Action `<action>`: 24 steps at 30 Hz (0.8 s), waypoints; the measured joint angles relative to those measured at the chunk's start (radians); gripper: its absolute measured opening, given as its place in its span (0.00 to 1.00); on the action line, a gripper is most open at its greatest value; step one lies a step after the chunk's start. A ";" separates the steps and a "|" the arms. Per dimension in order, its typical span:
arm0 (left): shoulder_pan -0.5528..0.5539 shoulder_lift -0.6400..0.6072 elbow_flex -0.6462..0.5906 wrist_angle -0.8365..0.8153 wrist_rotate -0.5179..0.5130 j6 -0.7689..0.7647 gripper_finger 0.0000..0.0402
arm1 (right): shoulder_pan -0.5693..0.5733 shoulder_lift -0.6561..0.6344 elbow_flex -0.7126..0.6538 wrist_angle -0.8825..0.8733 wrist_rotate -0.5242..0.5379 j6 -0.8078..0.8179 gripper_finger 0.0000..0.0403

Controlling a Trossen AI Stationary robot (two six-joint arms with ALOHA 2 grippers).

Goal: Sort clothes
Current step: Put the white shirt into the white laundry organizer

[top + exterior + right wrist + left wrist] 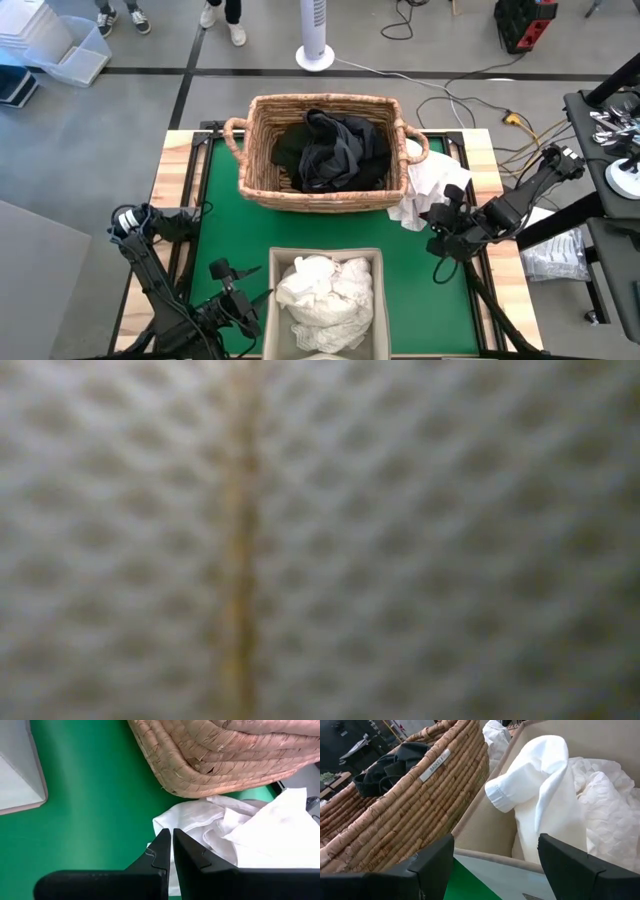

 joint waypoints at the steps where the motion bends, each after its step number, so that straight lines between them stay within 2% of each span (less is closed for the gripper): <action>1: 0.000 0.000 0.000 0.000 0.000 0.000 0.66 | 0.000 0.000 0.000 0.000 0.000 0.000 0.03; 24: 0.002 0.000 0.000 0.003 0.001 0.001 0.66 | 0.000 0.000 -0.001 0.043 0.020 -0.013 0.03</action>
